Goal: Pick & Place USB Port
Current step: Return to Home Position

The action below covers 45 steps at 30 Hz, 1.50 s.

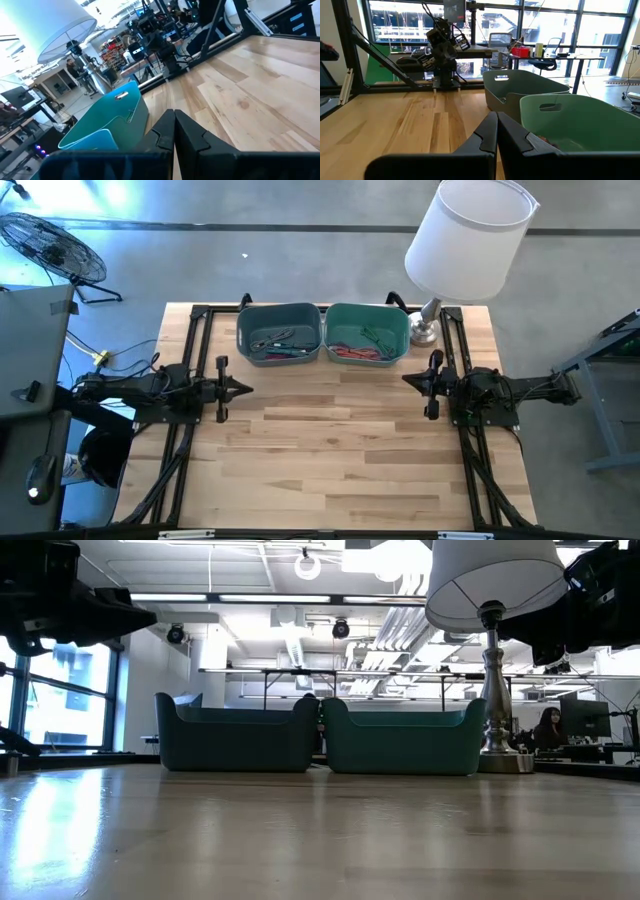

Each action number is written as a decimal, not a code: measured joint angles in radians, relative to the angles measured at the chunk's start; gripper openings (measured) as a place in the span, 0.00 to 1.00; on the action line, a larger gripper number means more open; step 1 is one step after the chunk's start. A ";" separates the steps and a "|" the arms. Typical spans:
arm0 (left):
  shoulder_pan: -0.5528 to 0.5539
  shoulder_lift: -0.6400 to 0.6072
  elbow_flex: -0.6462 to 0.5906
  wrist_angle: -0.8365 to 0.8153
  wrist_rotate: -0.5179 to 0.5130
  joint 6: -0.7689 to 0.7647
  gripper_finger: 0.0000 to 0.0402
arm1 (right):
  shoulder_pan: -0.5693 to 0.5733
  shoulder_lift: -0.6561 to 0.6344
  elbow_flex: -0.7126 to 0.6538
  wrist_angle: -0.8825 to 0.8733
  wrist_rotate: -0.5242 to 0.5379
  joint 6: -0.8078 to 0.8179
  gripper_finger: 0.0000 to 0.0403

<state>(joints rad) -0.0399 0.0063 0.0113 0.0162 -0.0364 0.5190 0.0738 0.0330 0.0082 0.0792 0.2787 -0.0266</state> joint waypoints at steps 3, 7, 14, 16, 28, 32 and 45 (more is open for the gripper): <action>0.000 0.000 0.000 0.000 0.012 0.000 0.00 | 0.000 0.000 0.000 0.000 0.000 0.000 0.00; 0.000 0.000 0.000 0.001 0.032 -0.001 0.00 | 0.000 0.000 0.000 0.000 0.000 0.000 0.00; 0.000 0.000 0.000 0.001 0.022 -0.110 0.00 | 0.000 0.000 0.000 0.000 0.000 0.000 0.00; 0.000 0.000 0.000 0.001 0.022 -0.123 0.00 | 0.000 0.000 0.000 0.000 0.000 0.000 0.00; 0.000 0.000 0.000 -0.007 0.046 -0.307 0.00 | 0.000 0.000 0.000 0.000 0.000 0.000 0.00; 0.000 0.000 0.000 -0.007 0.048 -0.410 0.00 | 0.000 0.000 0.000 0.000 0.000 0.000 0.00; 0.000 0.000 0.000 -0.007 0.053 -0.498 0.00 | 0.000 0.000 0.000 0.000 0.000 0.000 0.00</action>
<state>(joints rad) -0.0399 0.0063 0.0109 0.0090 0.0162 0.0212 0.0735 0.0330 0.0082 0.0791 0.2787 -0.0266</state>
